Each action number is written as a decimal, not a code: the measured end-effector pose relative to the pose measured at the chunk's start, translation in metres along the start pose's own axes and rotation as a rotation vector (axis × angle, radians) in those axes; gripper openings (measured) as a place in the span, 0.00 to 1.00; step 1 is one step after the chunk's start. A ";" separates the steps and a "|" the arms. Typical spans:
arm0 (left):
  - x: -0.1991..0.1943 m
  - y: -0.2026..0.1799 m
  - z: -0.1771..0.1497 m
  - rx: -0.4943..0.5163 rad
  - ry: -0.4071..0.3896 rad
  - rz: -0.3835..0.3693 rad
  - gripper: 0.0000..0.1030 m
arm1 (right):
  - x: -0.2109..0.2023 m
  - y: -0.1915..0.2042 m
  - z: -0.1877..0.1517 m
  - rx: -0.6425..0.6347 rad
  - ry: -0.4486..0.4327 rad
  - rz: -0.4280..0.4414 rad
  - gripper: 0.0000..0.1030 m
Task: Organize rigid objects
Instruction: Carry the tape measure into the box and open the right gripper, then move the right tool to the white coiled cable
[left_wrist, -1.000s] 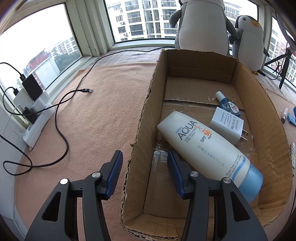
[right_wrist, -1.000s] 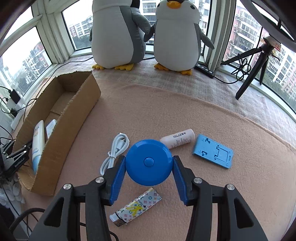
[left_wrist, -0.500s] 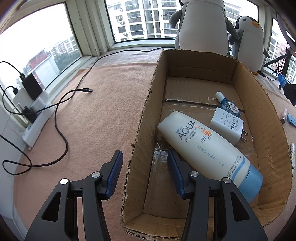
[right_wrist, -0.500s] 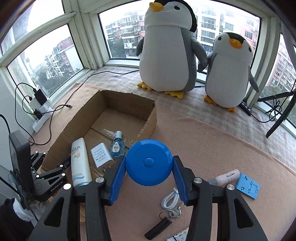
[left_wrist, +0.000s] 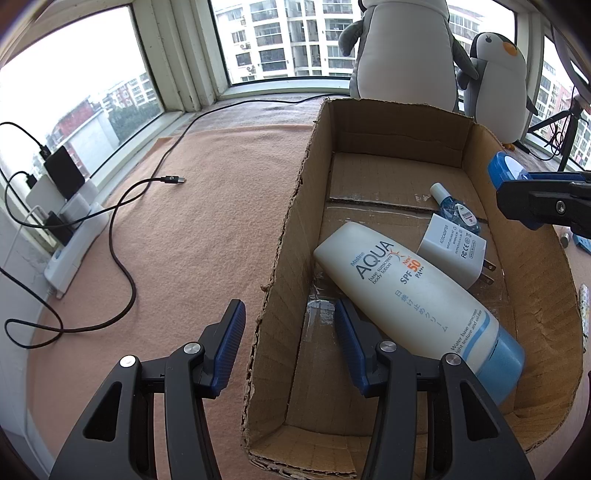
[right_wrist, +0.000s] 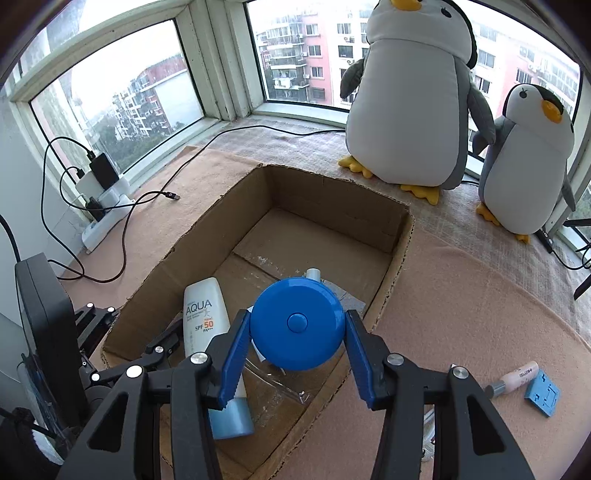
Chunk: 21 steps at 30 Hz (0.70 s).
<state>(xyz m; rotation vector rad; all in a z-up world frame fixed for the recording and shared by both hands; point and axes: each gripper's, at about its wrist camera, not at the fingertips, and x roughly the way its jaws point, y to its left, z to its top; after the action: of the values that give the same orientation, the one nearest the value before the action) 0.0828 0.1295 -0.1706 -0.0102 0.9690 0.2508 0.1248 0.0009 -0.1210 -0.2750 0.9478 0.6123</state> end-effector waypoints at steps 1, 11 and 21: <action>0.000 0.000 0.000 0.000 0.000 0.000 0.47 | 0.001 0.001 0.000 -0.002 0.002 0.001 0.45; 0.000 -0.001 0.000 0.001 0.000 0.001 0.47 | 0.000 0.005 -0.001 -0.010 -0.017 0.030 0.65; 0.000 0.000 0.000 0.000 -0.002 0.002 0.47 | -0.014 -0.011 -0.001 0.050 -0.051 0.027 0.72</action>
<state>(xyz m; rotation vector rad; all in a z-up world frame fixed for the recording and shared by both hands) 0.0826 0.1292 -0.1705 -0.0088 0.9675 0.2528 0.1244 -0.0138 -0.1108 -0.2020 0.9172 0.6167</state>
